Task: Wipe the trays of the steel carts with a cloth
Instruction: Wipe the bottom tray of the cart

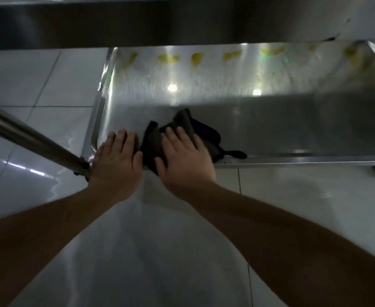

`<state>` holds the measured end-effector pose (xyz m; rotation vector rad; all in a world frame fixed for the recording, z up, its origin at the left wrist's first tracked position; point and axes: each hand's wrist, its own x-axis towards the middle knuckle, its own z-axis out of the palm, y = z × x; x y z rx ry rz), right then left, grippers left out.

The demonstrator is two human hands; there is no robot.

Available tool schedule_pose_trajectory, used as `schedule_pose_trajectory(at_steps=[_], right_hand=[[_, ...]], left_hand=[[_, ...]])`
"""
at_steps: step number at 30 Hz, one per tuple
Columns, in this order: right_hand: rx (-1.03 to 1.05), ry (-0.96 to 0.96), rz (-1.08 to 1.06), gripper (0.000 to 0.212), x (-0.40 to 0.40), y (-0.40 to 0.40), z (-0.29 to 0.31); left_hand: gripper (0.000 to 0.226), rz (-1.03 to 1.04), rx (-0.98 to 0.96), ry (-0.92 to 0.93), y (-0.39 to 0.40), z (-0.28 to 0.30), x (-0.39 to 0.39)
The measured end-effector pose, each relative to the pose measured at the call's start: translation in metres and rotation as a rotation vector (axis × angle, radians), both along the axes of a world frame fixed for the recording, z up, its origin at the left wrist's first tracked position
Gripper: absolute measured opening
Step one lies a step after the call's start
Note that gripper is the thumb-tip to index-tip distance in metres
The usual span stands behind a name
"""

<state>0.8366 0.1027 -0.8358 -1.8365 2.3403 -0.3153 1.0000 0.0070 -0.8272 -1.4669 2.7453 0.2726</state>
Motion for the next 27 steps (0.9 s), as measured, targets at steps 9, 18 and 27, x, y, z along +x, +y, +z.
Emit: schedule_pose_trajectory(at_steps=[9, 18, 27], right_hand=[[-0.07, 0.138, 0.257, 0.057, -0.059, 0.043, -0.006], [-0.061, 0.043, 0.133, 0.054, -0.107, 0.097, 0.018], [0.475, -0.337, -0.101, 0.018, -0.054, 0.169, 0.083]], left_hand=[[0.077, -0.012, -0.055, 0.038, 0.006, 0.005, 0.001], [0.079, -0.059, -0.131, -0.033, 0.011, 0.002, 0.001], [0.076, -0.075, 0.143, -0.428, 0.031, 0.074, -0.024]])
